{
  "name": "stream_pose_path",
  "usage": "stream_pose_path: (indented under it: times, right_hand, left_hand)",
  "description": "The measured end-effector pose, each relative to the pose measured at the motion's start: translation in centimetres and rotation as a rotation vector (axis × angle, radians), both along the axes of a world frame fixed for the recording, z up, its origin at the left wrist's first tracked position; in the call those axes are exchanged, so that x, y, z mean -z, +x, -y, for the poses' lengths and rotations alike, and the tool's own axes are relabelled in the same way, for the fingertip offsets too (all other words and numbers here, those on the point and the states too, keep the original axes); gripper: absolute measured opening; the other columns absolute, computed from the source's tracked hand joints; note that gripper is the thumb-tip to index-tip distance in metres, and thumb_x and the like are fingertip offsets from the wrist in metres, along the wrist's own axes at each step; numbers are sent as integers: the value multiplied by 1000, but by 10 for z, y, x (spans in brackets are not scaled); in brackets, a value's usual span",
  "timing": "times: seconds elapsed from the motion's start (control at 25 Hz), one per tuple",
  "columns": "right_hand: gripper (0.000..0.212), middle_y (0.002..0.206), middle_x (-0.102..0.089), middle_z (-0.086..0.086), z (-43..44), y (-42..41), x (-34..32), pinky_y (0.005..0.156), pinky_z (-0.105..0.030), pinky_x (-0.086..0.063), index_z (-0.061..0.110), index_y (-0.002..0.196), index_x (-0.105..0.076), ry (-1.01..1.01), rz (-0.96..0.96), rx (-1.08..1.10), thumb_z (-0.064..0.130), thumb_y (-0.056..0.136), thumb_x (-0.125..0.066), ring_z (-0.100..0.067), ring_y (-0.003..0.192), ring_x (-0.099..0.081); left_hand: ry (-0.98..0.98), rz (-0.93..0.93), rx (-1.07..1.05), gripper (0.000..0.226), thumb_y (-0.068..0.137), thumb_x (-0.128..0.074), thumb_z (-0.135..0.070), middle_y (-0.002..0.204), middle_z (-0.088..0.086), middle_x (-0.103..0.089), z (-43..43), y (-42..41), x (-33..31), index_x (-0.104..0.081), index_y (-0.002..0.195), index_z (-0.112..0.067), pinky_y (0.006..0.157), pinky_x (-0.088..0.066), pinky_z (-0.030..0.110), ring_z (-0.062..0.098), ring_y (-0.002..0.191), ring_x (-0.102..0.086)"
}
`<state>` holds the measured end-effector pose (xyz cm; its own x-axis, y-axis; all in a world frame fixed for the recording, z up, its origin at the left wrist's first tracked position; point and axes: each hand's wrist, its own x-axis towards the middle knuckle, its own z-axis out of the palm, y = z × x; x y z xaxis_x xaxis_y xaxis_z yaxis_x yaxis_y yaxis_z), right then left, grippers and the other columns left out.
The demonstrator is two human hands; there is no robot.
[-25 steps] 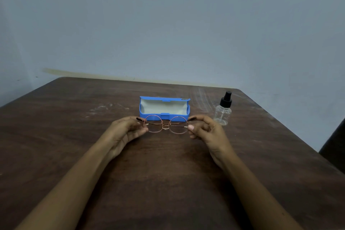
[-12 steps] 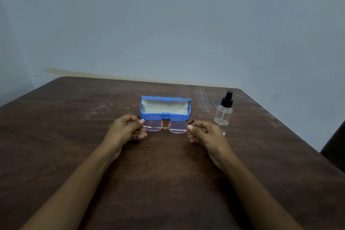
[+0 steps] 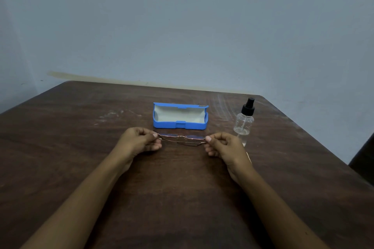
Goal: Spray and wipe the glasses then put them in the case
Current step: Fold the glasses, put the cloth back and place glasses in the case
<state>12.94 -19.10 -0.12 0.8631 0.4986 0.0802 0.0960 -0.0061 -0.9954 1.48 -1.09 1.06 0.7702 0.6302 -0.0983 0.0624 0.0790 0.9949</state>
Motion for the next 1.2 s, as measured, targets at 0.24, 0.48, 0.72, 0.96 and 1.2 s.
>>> stream_pose_path:
  times: [0.24, 0.48, 0.72, 0.96, 1.2]
  right_hand:
    - [11, 66, -60, -9, -1, 1, 1, 48, -11, -47, 6, 80, -58, -20, 5, -16, -4, 85, -57, -2, 46, -56]
    - [11, 64, -60, -8, -1, 1, 2, 48, -12, -47, 6, 81, -58, -89, 55, 9, -4, 86, -56, -9, 54, -56]
    - [8, 61, -60, -3, -2, 1, 3, 58, -26, -49, 9, 81, -61, -232, 184, 74, 2, 84, -60, -11, 51, -56]
    - [2, 62, -60, -1, -3, 1, 1, 57, -23, -49, 7, 86, -62, -284, 220, 93, 6, 85, -61, -7, 47, -55]
    - [6, 65, -61, 0, -1, -3, 0, 59, -28, -52, 10, 86, -61, -288, 286, 117, 11, 88, -55, -4, 44, -57]
  left_hand:
    - [100, -66, -10, 8, 87, -54, -2, 70, 13, -63, -3, -1, 3, -59, 81, 0, 44, -51, 13, 5, 41, -61]
    - [167, -123, -2, 15, 87, -53, 1, 65, 15, -61, -5, 1, 6, -57, 73, -2, 37, -46, 14, 6, 36, -59]
    - [232, -200, 29, 13, 86, -54, -1, 65, 11, -63, -8, 0, 5, -59, 75, -4, 35, -42, 13, 4, 38, -59]
    - [211, -201, -16, 15, 88, -51, -3, 64, 12, -63, -4, 1, 3, -56, 74, -5, 34, -42, 14, 5, 35, -57]
    - [488, -253, -171, 15, 87, -55, -23, 64, 3, -62, 8, 0, 0, -59, 76, -14, 55, -43, 27, 18, 58, -57]
